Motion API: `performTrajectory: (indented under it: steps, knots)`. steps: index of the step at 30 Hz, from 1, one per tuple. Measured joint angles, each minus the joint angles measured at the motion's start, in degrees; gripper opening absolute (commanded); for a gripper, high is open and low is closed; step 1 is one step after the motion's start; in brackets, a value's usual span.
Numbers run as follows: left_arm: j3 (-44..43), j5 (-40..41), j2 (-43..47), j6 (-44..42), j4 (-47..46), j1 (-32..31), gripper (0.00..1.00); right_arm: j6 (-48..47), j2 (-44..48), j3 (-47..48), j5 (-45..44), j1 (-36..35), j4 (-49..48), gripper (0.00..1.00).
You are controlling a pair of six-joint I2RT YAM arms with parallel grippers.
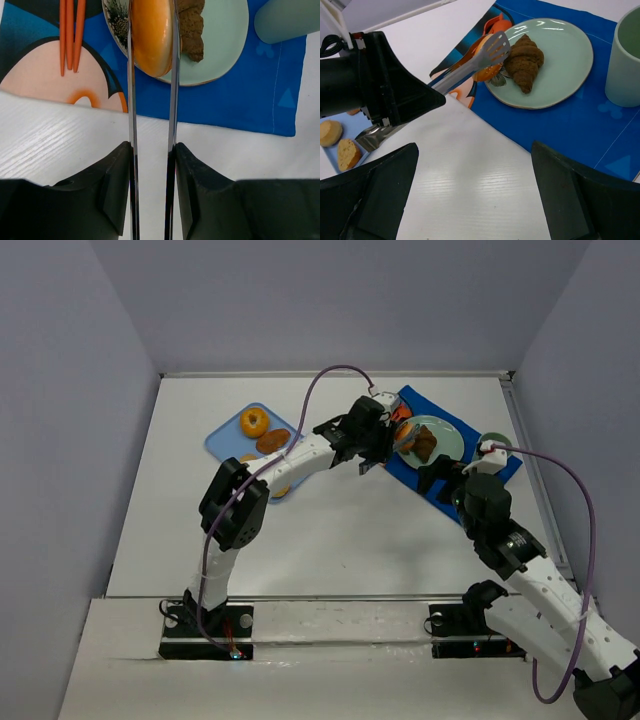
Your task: Place the bread
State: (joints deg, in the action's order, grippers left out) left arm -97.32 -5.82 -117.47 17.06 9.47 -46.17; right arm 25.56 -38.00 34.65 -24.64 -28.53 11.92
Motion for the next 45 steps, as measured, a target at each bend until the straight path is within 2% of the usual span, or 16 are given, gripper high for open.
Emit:
performTrajectory:
  steps: [6, 10, 11, 12, 20, 24, 33, 45]
  knots:
    - [-3.96, -0.52, -3.67, 0.44, 0.70, -0.31, 0.30, 0.02, -1.29, 0.00, 0.02, 0.00, 0.02, 1.00]
    - [-4.68, -0.48, -4.83, 1.01, 1.18, -0.31, 0.42, 0.02, -1.42, 0.00, 0.02, 0.00, 0.00, 1.00]
    - [-5.22, -0.55, -5.38, 1.05, 1.27, -0.31, 0.51, 0.02, -1.40, 0.00, 0.02, 0.00, 0.00, 1.00]
    - [-5.60, -0.59, -5.75, 1.09, 1.33, -0.33, 0.53, 0.02, -1.40, 0.00, 0.02, 0.00, 0.00, 1.00]
    - [-6.34, -0.98, -7.41, 1.51, 1.81, -0.33, 0.55, 0.02, -1.40, 0.00, 0.00, 0.00, 0.00, 1.00]
    - [-7.04, -2.25, -7.63, 1.46, 1.95, -0.37, 0.63, 0.02, -1.40, 0.00, -0.02, 0.00, 0.00, 1.00]
    - [-7.52, -1.99, -7.74, 1.44, 1.95, -0.76, 0.65, 0.02, -1.33, 0.00, -0.02, 0.00, 0.00, 1.00]
    - [-11.23, 2.91, -7.72, -0.26, 2.86, -0.79, 0.66, 0.00, 0.13, 0.00, -0.02, 0.00, 0.00, 1.00]
